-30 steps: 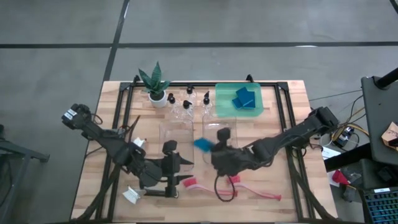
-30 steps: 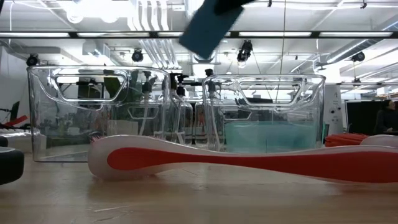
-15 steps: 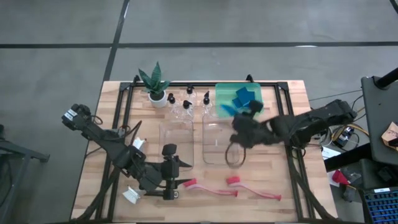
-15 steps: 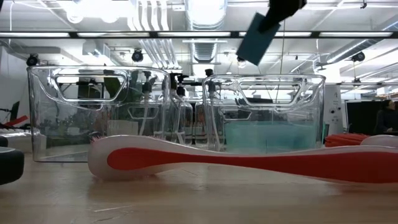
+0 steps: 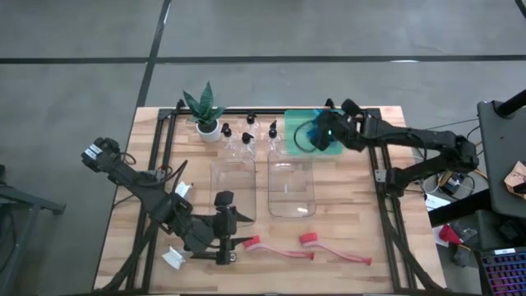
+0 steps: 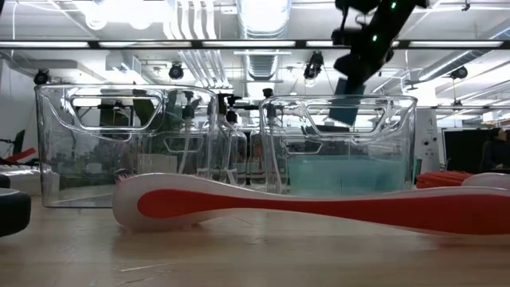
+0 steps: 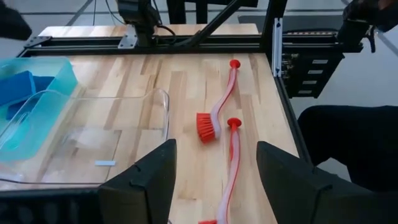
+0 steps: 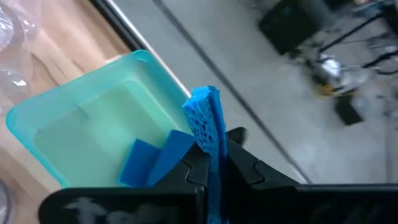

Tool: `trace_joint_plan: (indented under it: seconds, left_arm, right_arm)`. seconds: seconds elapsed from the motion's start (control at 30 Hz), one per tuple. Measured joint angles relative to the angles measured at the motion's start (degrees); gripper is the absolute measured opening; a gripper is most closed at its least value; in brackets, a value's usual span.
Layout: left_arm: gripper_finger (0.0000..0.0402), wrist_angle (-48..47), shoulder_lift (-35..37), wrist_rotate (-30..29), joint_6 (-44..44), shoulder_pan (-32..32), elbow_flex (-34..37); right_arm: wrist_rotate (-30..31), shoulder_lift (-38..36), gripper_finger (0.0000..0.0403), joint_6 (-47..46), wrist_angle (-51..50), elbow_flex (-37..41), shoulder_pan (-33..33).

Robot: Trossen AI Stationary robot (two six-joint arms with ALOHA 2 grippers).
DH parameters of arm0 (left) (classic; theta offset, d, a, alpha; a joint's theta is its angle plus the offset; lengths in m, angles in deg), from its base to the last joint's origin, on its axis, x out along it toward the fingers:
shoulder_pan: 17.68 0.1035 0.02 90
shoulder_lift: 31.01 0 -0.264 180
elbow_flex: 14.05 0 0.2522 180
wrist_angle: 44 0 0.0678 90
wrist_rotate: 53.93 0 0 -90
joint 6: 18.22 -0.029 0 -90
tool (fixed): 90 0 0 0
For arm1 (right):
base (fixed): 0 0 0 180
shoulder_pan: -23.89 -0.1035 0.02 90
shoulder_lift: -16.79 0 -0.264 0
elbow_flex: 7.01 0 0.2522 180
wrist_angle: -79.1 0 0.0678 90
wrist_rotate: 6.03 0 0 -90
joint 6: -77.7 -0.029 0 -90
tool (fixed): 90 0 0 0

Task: Pick & Place Kitchen Sink Supplies
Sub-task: Put the blue sponge into the green bin

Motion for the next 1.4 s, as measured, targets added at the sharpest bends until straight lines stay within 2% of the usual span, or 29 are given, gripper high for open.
trace_joint_plan:
  seconds: [0.1, 0.2, 0.43, 0.63, 0.8, 0.97, 1.13, 1.27, 1.4]
  left_arm:
    - [0.0213, 0.26, 0.0, 0.0, 0.04, -0.02, 0.0]
    - [0.0213, 0.25, 0.0, 0.0, 0.26, -0.06, 0.0]
    - [0.0214, 0.25, 0.0, 0.0, 0.33, -0.07, 0.0]
    - [0.0213, 0.21, 0.0, 0.01, 0.35, -0.04, 0.0]
    - [0.0214, 0.23, 0.0, 0.0, 0.35, -0.04, 0.0]
    - [0.0214, 0.21, 0.0, 0.0, 0.43, -0.04, 0.02]
    - [0.0213, 0.23, 0.0, 0.0, 0.83, -0.02, 0.09]
    - [0.0213, 0.19, 0.0, 0.01, 1.18, -0.02, 0.11]
    - [0.0213, 0.14, 0.0, 0.04, 1.55, -0.02, 0.11]
  right_arm:
    - [-7.0, 0.0, 0.0018, 3.86, 5.33, 2.58, 4.97]
    - [-11.28, 0.0, 0.0018, 6.09, 9.3, 4.55, 8.6]
    - [-11.9, 0.08, 0.0018, 14.04, 18.71, 10.9, 11.04]
    - [-11.9, 0.85, 0.0018, 14.58, 22.28, 15.26, 12.79]
    - [-11.87, 3.08, 0.0027, 14.79, 23.91, 15.89, 13.19]
    - [-11.95, 6.77, 0.0062, 15.83, 25.71, 15.89, 13.13]
    - [-12.02, 9.95, 0.0125, 14.55, 25.49, 15.93, 12.98]
    - [-12.05, 9.6, 0.0177, 14.07, 25.48, 15.93, 12.56]
    - [-12.77, 6.16, 0.0214, 13.98, 25.49, 15.93, 11.44]
